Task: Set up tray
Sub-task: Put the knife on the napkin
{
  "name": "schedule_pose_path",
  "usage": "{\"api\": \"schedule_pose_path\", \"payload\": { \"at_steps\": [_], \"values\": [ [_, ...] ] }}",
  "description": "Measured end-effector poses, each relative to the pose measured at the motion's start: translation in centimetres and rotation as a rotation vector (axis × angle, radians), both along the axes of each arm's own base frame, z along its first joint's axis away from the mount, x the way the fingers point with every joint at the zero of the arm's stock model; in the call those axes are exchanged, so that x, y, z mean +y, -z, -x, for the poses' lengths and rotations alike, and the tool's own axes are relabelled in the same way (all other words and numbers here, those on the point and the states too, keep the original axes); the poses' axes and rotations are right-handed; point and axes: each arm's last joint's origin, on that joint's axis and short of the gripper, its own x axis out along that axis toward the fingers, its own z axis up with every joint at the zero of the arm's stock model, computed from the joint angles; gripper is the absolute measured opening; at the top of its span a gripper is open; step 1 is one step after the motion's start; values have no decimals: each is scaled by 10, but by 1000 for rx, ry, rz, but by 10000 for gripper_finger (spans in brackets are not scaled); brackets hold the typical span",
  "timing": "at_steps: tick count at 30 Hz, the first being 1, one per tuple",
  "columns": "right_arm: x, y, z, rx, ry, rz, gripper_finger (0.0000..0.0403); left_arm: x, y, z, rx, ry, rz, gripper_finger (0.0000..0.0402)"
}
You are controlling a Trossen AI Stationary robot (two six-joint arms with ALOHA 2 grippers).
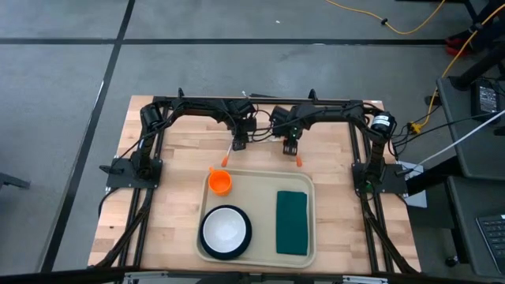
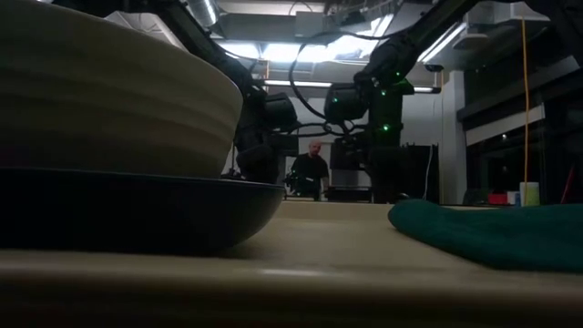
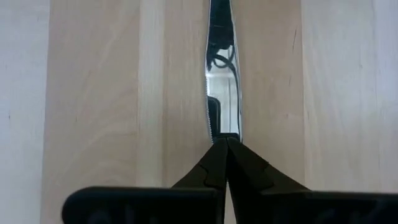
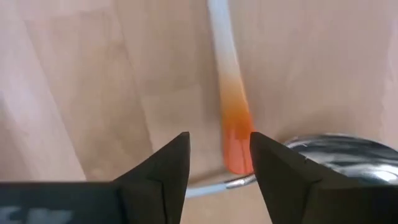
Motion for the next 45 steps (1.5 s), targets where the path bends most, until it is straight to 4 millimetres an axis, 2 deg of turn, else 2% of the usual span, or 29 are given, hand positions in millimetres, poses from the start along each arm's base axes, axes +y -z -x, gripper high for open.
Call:
{"api": "schedule_pose_path", "payload": {
  "at_steps": [8, 19, 31, 45],
  "values": [
    [-1, 0, 1, 8, -3, 1, 174, 0, 0, 0, 5, 0, -9, 1],
    [-18, 8, 16, 20, -28, 2, 174, 0, 0, 0, 5, 0, -10, 1],
    [-19, 24, 11, 28, -69, -39, 174, 0, 0, 0, 1, -23, 7, 2],
    [-23, 12, 0, 5, -106, -58, 174, 0, 0, -1, -7, -23, 7, 2]
  ]
}}
